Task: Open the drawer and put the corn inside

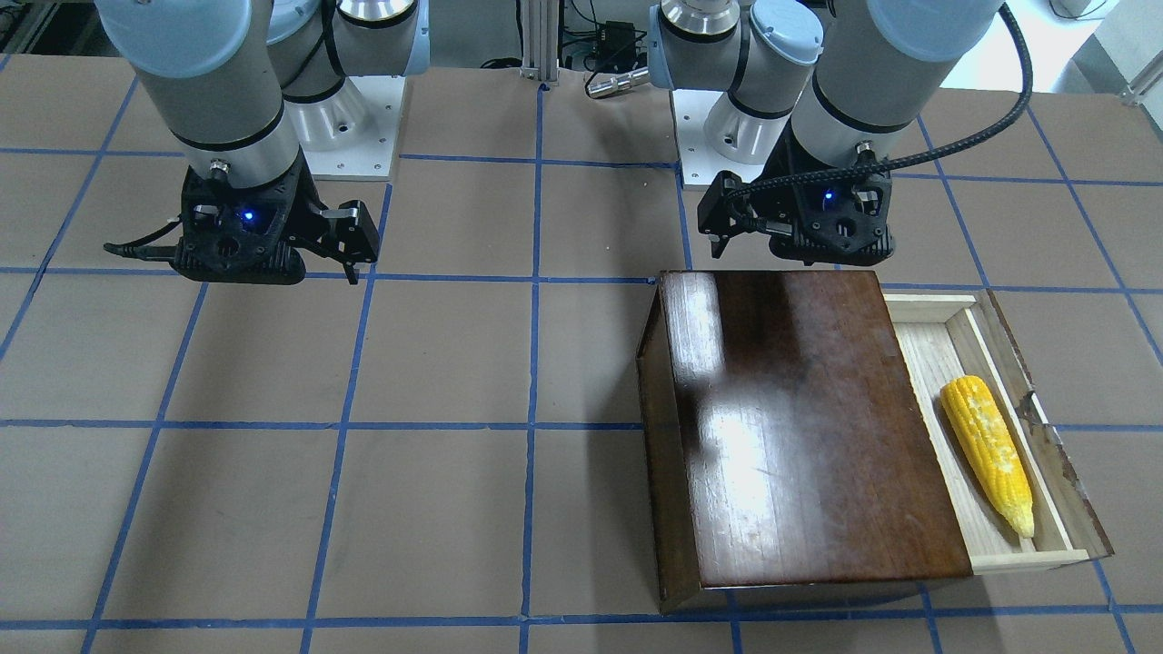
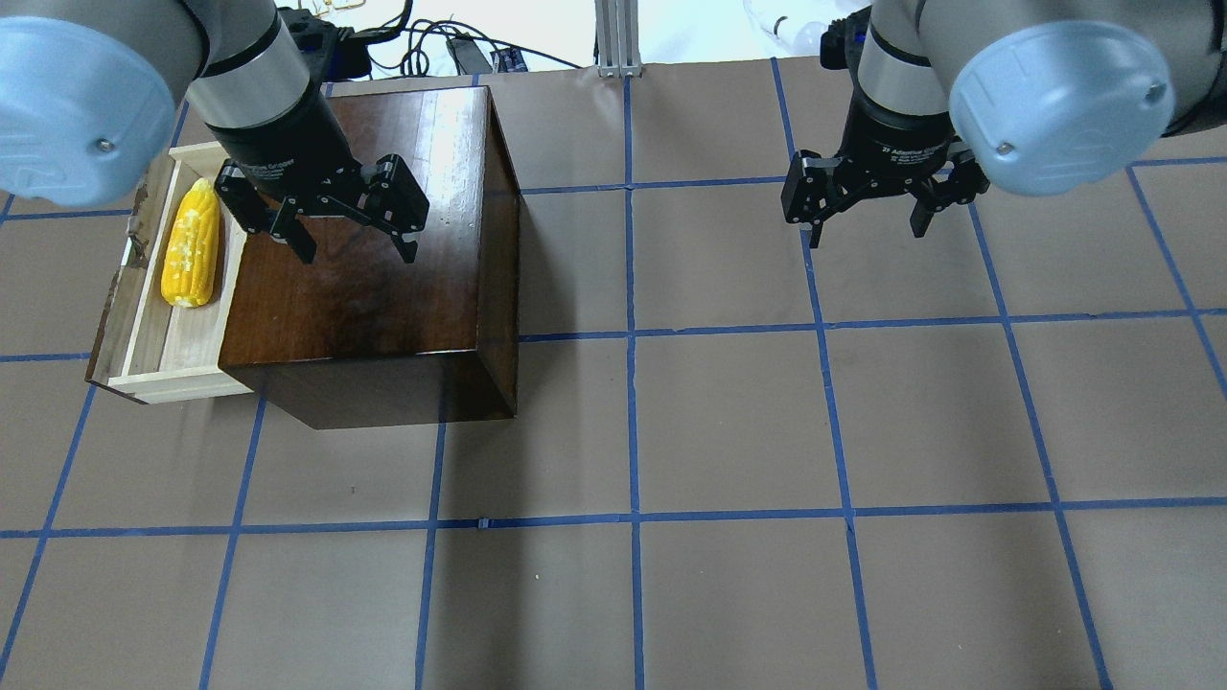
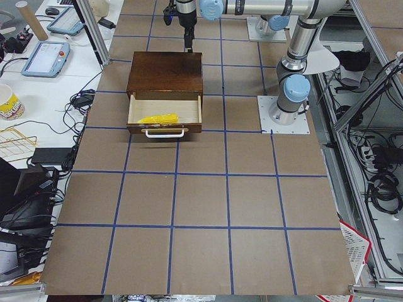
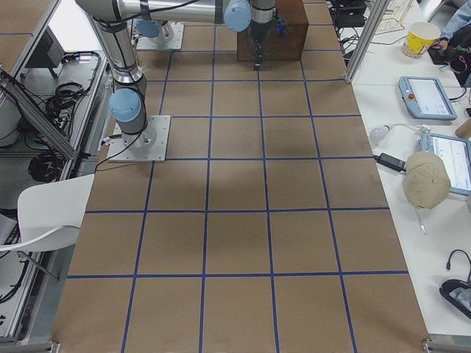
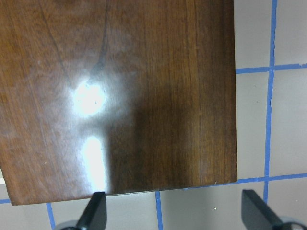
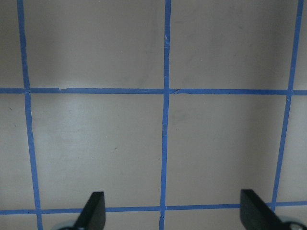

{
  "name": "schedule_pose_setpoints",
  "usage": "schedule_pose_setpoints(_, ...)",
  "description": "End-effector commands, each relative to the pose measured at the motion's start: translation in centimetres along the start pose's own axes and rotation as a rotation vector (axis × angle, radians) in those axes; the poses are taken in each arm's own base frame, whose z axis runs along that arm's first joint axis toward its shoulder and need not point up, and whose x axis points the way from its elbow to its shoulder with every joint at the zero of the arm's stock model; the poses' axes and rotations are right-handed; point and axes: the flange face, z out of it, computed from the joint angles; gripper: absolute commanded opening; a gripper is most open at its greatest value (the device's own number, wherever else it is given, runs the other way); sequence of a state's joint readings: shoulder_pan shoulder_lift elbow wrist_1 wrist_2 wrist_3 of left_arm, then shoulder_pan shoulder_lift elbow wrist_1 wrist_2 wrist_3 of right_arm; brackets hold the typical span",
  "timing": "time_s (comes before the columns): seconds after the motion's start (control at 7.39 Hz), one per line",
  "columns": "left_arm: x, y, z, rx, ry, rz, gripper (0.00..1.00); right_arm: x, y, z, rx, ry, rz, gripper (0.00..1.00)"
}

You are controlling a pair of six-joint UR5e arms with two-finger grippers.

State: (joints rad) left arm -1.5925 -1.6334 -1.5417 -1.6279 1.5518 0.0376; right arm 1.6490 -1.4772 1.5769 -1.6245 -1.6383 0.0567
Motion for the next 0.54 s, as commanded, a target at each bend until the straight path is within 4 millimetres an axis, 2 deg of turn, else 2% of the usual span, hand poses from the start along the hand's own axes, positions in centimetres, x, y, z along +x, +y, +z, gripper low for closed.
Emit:
schedule_pose_setpoints(0.0, -0.11, 0.29, -0.24, 0.008, -0.004, 0.002, 1.00, 0.00, -0.01, -0.02, 0.001, 0.000, 0.000, 1.00)
schedule_pose_setpoints(0.41, -0.11, 0.48, -0.37, 0.009, -0.005, 0.002, 1.00, 0.00, -0.01, -0.02, 0.001, 0.000, 0.000, 1.00)
